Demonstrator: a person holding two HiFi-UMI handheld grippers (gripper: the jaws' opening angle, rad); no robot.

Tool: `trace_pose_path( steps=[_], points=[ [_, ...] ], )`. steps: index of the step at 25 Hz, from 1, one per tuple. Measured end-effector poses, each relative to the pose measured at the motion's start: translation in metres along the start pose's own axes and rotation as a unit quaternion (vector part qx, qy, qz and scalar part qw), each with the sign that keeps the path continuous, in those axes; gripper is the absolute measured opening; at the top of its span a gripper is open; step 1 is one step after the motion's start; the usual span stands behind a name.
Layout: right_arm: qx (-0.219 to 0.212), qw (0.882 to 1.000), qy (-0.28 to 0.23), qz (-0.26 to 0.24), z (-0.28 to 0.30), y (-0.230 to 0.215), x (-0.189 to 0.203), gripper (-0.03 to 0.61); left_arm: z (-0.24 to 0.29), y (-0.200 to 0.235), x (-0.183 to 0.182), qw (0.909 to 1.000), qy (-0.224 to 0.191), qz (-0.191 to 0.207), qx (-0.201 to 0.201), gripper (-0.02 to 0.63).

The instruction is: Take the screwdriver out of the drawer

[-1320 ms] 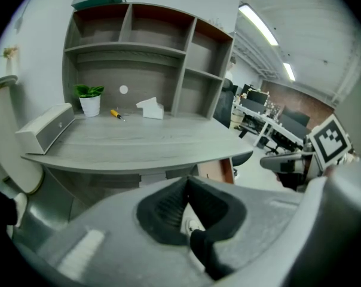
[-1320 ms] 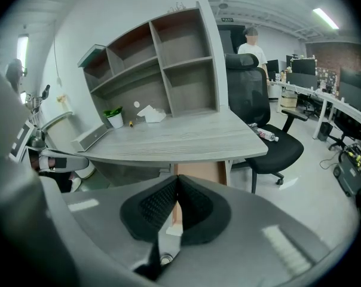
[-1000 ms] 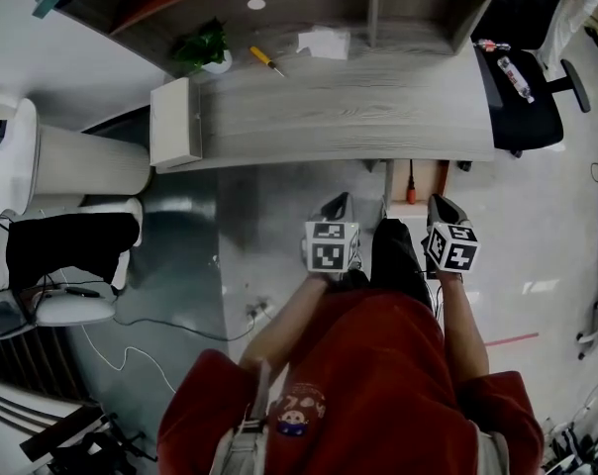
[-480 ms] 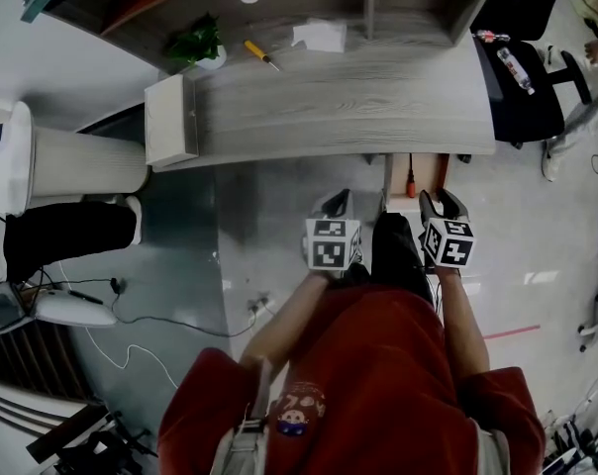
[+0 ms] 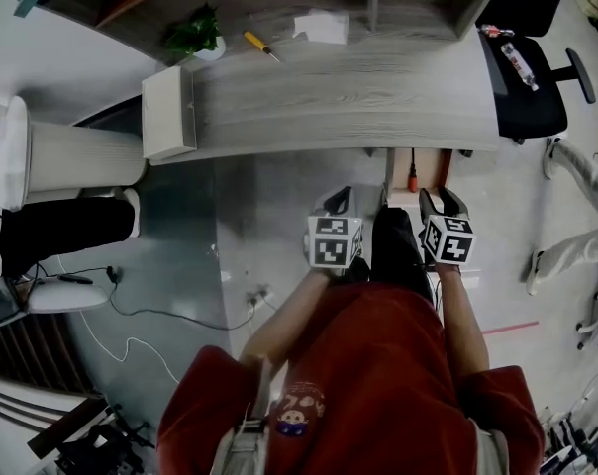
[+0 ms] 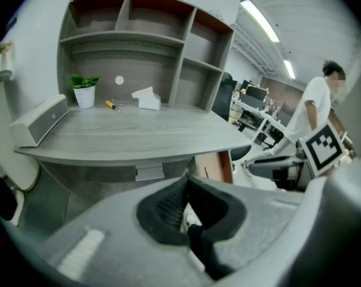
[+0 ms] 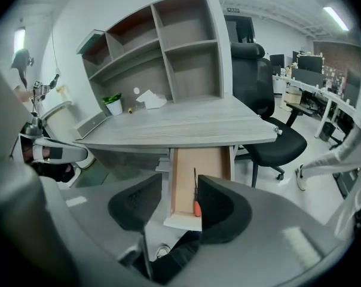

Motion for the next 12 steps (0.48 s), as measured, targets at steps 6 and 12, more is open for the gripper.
trace_pose_path(
  steps=[6,12],
  points=[
    [-0.003,1.000,0.013,0.001,0.014,-0.006,0.009,0.169,0.012,0.001,0.009,0.9999,0.010,0.002,-0.003,-0.002],
    [-0.006,0.999,0.035,0.001,0.038,-0.014,0.021,0.169,0.034,0.005,0.023,0.9996,0.027,0.000,-0.007,-0.002]
  ],
)
Point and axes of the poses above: the fingertips, and each gripper's own axes: z forward along the fingers, y to its left, x out of its underside, the point moved 1 cm from there along -z, backward along the fingers
